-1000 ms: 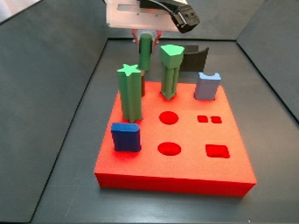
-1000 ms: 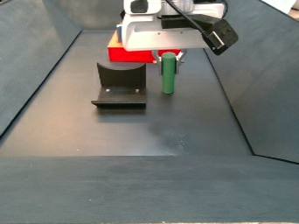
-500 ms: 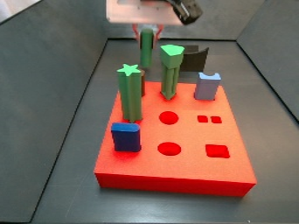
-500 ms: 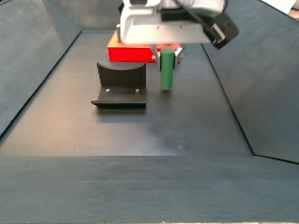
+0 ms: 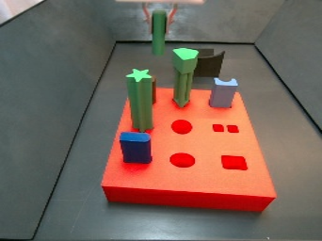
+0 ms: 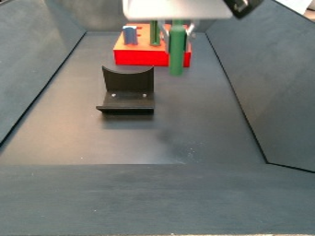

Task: Pick up the round object. Move up. Move to above the board. Insert the round object.
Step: Move to above the board.

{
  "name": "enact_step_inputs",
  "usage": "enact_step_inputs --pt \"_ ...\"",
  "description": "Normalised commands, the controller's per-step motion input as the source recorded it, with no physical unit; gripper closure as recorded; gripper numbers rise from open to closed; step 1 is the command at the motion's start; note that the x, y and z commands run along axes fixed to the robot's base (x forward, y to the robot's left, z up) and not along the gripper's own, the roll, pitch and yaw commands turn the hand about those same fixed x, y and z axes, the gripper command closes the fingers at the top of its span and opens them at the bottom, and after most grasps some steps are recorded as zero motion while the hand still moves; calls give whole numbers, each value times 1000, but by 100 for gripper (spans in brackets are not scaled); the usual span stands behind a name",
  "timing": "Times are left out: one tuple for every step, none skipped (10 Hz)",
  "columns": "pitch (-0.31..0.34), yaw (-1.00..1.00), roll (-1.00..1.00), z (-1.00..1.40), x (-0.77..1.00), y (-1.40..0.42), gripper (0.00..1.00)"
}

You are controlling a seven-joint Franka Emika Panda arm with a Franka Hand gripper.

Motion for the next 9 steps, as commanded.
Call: enact_step_inputs --pt "-103 -67 -301 1000 192 12 100" --pt "-45 -47 -278 1000 186 15 100" --pt "16 -35 -237 1000 181 19 100" --pt "43 -30 -203 1000 178 21 100" --pt "57 -30 -182 1000 173 24 100" --pt "64 -27 -166 1000 166 26 100" --pt "67 -24 -145 1000 157 27 100" --pt "70 -20 -130 1000 153 29 100" --pt "73 -19 -121 1000 148 30 100"
